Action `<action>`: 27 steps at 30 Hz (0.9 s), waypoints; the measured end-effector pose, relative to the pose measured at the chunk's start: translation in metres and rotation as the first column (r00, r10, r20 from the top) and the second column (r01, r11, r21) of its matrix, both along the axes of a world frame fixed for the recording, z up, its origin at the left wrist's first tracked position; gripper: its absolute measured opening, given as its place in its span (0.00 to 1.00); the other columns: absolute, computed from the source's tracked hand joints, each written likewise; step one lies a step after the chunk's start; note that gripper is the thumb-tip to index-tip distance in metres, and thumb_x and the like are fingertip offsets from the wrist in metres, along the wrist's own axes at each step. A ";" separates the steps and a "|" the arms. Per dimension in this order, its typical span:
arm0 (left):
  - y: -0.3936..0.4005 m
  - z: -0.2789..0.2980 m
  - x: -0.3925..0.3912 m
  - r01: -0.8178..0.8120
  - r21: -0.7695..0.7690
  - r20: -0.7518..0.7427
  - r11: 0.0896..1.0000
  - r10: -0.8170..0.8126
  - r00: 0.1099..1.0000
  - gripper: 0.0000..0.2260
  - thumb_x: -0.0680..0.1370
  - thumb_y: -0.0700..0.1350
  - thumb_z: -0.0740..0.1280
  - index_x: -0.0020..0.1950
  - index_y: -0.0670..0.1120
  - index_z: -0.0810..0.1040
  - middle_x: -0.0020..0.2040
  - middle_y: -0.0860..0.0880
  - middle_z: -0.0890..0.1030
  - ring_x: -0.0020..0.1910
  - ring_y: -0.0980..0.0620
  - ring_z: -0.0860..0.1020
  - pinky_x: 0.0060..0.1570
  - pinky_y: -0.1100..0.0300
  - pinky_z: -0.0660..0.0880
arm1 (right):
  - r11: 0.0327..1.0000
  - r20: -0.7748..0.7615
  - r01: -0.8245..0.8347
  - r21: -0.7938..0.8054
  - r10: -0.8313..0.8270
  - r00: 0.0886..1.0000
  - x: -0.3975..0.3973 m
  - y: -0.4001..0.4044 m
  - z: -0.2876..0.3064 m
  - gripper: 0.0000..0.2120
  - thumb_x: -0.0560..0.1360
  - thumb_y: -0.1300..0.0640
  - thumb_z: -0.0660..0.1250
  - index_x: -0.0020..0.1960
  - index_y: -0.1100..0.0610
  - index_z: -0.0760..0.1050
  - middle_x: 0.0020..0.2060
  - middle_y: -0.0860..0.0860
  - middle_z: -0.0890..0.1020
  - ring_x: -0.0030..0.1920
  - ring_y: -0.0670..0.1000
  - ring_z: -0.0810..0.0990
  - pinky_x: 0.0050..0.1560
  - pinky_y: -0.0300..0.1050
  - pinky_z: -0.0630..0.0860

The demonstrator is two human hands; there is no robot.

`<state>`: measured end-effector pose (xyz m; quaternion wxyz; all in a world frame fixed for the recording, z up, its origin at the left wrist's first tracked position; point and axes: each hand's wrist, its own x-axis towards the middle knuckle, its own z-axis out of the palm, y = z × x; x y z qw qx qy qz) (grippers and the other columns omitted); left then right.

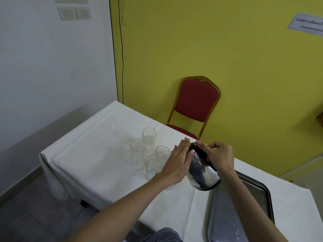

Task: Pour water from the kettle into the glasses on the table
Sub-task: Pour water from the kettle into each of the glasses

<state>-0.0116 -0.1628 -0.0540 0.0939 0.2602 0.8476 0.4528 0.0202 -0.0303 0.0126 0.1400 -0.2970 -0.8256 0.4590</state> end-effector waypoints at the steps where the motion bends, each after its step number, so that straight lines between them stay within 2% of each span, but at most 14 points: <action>1: 0.001 0.000 0.000 0.008 -0.004 -0.007 1.000 -0.008 1.000 0.26 0.82 0.58 0.44 0.79 0.51 0.46 0.80 0.53 0.49 0.78 0.57 0.44 0.77 0.53 0.44 | 0.999 -0.006 0.010 -0.032 -0.011 1.000 0.002 0.002 -0.001 0.21 0.67 0.42 0.79 0.37 0.60 0.81 0.26 0.53 0.81 0.26 0.51 0.79 0.30 0.41 0.72; 4: 0.006 0.005 0.003 0.043 -0.023 -0.062 0.999 -0.044 0.997 0.25 0.83 0.57 0.45 0.79 0.50 0.47 0.80 0.52 0.49 0.77 0.59 0.43 0.74 0.60 0.40 | 0.982 -0.013 0.061 -0.180 -0.064 0.998 0.011 0.011 -0.005 0.21 0.66 0.43 0.81 0.34 0.59 0.78 0.25 0.55 0.79 0.27 0.54 0.77 0.31 0.45 0.73; 10: 0.019 0.015 0.012 0.120 -0.032 -0.176 0.992 -0.124 0.976 0.25 0.84 0.55 0.47 0.79 0.47 0.50 0.80 0.52 0.50 0.76 0.61 0.41 0.72 0.65 0.37 | 0.882 -0.017 0.125 -0.455 -0.149 0.989 0.037 0.027 -0.012 0.21 0.69 0.50 0.80 0.30 0.60 0.72 0.20 0.53 0.73 0.16 0.46 0.68 0.19 0.34 0.67; 13: 0.024 0.017 0.016 0.149 -0.035 -0.225 0.988 -0.153 0.962 0.24 0.84 0.53 0.48 0.79 0.45 0.52 0.80 0.50 0.51 0.77 0.60 0.42 0.70 0.68 0.35 | 0.842 -0.016 0.144 -0.521 -0.178 0.984 0.046 0.033 -0.016 0.22 0.69 0.49 0.79 0.29 0.58 0.71 0.20 0.51 0.71 0.17 0.46 0.66 0.22 0.37 0.66; 18: 0.029 0.012 0.023 0.166 -0.048 -0.163 0.985 -0.172 0.972 0.25 0.84 0.54 0.47 0.79 0.46 0.51 0.80 0.50 0.51 0.77 0.59 0.44 0.73 0.64 0.38 | 0.883 -0.014 0.144 -0.447 -0.168 0.986 0.051 0.038 -0.013 0.22 0.69 0.52 0.80 0.29 0.61 0.71 0.16 0.50 0.71 0.15 0.45 0.68 0.18 0.33 0.66; 23: 0.029 0.000 0.034 0.160 -0.074 -0.045 0.984 -0.164 0.985 0.26 0.84 0.56 0.45 0.79 0.48 0.46 0.80 0.52 0.49 0.77 0.58 0.43 0.75 0.60 0.41 | 0.964 0.044 0.135 -0.228 -0.129 0.991 0.047 0.037 -0.012 0.21 0.65 0.43 0.81 0.35 0.61 0.81 0.22 0.52 0.78 0.26 0.52 0.76 0.33 0.46 0.74; 27: 0.029 -0.003 0.037 0.121 -0.047 0.015 0.992 -0.120 0.993 0.26 0.84 0.55 0.46 0.79 0.48 0.47 0.80 0.51 0.50 0.78 0.56 0.46 0.76 0.56 0.46 | 0.990 0.074 0.110 -0.086 -0.104 0.992 0.043 0.031 -0.005 0.21 0.66 0.40 0.79 0.34 0.58 0.80 0.24 0.52 0.80 0.29 0.52 0.78 0.37 0.47 0.76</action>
